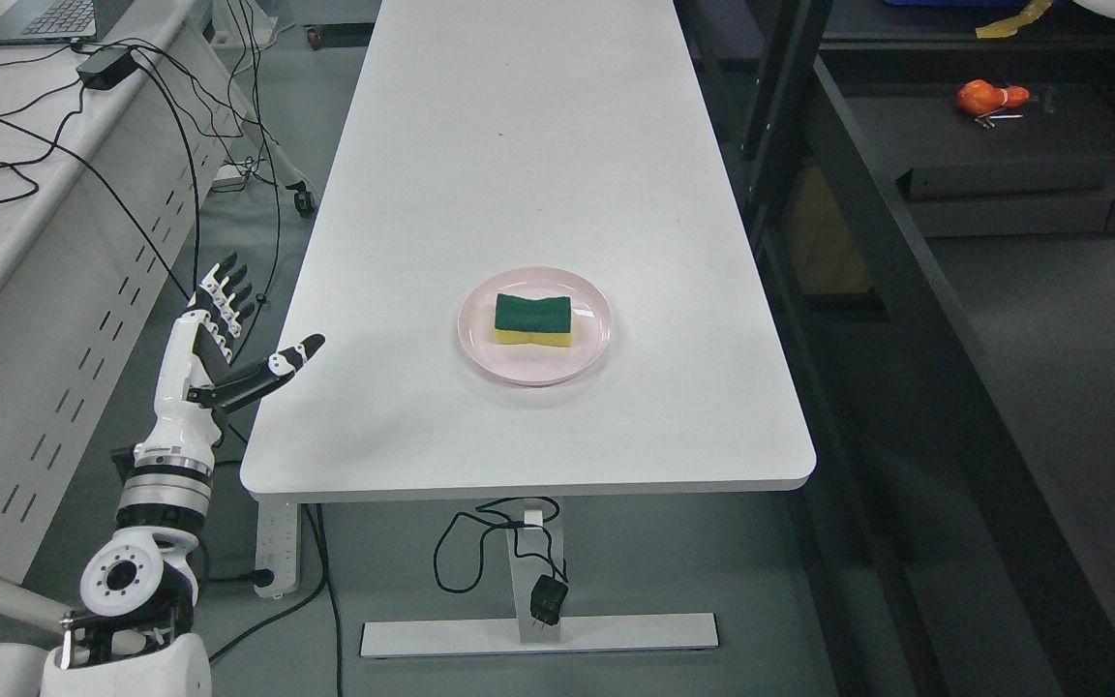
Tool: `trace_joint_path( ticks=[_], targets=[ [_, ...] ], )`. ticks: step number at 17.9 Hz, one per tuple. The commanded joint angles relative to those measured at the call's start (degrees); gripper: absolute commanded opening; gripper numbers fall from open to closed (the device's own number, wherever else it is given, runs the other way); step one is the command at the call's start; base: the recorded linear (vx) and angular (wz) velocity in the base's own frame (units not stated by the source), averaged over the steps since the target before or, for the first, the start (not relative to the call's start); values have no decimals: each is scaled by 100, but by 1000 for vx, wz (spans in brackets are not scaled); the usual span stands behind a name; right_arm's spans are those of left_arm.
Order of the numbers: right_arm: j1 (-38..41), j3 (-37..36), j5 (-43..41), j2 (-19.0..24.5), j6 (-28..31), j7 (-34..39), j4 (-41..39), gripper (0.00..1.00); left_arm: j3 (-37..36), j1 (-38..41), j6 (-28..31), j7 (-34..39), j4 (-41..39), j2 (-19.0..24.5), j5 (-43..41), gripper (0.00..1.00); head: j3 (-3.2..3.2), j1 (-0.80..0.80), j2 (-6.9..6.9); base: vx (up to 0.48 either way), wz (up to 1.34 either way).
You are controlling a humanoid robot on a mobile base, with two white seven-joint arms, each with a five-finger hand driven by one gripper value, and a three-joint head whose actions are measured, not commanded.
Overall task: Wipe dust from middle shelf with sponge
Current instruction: 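Raise the left hand and reach toward the sponge on the pink plate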
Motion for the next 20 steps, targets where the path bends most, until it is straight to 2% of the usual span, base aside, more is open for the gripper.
trace_joint_path(
  ticks=[1, 4, 5, 7, 8, 11, 14, 17, 20],
  targets=[
    [0, -1, 0, -100, 4, -1, -100, 100, 13, 2, -11, 2, 4, 100, -35, 99, 0, 0, 0, 12, 0],
    [0, 8, 0, -100, 4, -1, -100, 100, -92, -50, -204, -51, 82, 100, -53, 99, 0, 0, 0, 33, 11],
    [0, -1, 0, -100, 4, -1, -100, 100, -258, -77, -492, -51, 231, 100, -140, 99, 0, 0, 0, 41, 30],
    [0, -1, 0, -100, 4, -1, -100, 100, -740, -225, -1221, -51, 731, 787, -779, 99, 0, 0, 0, 63, 45],
    [0, -1, 0, -100, 4, -1, -100, 100, -1099, -479, -1746, -25, 1142, 1217, -1426, 99, 0, 0, 0, 70, 73],
    [0, -1, 0, -100, 4, -1, -100, 100, -1541, -1199, -2076, -95, 1759, 1581, -2834, 99, 0, 0, 0, 69, 59],
    [0, 8, 0, -100, 4, -1, -100, 100, -2435, -2043, -2786, -112, 2366, 1985, -3803, 98, 0, 0, 0, 49, 40],
    [0, -1, 0, -100, 4, -1, -100, 100, -3421, -2563, -3183, -384, 2465, 2048, -4489, 98, 0, 0, 0, 29, 8],
    [0, -1, 0, -100, 4, -1, -100, 100, -3871, -2722, -3430, -630, 2482, 2022, -5559, 97, 0, 0, 0, 9, -29]
  ],
)
